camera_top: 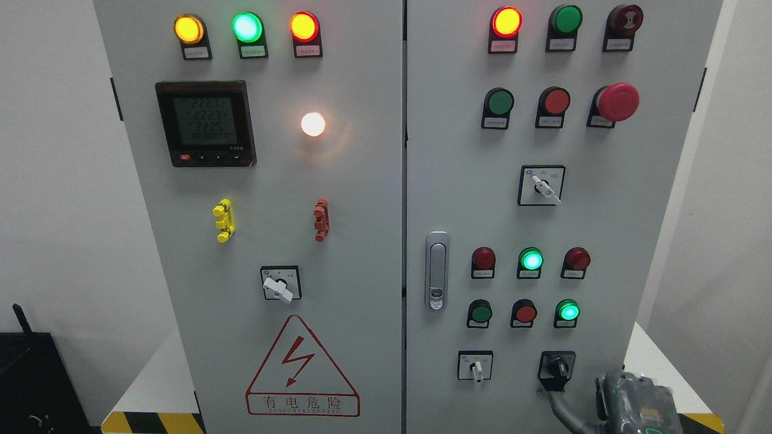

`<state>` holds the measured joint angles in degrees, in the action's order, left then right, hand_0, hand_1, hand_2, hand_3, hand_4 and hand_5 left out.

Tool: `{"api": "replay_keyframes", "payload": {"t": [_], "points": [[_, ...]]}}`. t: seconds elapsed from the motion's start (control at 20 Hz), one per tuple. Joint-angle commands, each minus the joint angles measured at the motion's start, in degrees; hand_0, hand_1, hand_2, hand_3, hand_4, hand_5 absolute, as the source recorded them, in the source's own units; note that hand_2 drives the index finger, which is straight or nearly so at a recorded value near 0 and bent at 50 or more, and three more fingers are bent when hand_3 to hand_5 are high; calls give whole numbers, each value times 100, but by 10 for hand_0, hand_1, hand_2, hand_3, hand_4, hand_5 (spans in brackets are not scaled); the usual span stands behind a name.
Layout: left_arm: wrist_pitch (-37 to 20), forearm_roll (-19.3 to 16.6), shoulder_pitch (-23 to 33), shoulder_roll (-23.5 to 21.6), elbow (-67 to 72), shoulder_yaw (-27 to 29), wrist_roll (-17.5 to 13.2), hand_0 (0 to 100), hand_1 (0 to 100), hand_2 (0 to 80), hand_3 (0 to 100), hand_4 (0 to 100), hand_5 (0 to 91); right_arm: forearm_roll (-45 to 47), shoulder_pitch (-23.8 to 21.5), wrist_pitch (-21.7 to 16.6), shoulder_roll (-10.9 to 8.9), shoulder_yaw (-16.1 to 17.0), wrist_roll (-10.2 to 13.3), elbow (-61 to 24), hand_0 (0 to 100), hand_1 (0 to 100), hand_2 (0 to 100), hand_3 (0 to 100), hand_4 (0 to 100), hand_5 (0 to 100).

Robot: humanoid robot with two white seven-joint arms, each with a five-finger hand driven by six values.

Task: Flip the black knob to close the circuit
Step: 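Reach the right hand up to the black rotary knob at the bottom, then twist the black knob with the right hand fingers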

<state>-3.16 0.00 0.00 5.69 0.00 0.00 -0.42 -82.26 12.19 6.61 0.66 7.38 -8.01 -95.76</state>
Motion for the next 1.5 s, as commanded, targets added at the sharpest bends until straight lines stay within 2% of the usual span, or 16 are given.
{"api": "replay_keyframes", "payload": {"t": [0.0,0.95,1.25,1.45], "points": [[0,44,193,-6,-193,62,-2,0,0,0,49,28,0,9,73,59,83,-18,2,118,0,0,899,1000,776,834],[0,44,193,3,-193,62,-2,0,0,0,50,27,0,26,214,341,92,-211,-33,136,0,0,899,1000,783,863],[0,44,193,-6,-193,62,-2,0,0,0,50,27,0,245,109,341,22,-149,1,119,0,0,898,1000,785,864],[0,44,193,-6,-193,62,-2,0,0,0,49,27,0,325,38,358,-145,-88,2,92,0,0,899,1000,785,865]]}}
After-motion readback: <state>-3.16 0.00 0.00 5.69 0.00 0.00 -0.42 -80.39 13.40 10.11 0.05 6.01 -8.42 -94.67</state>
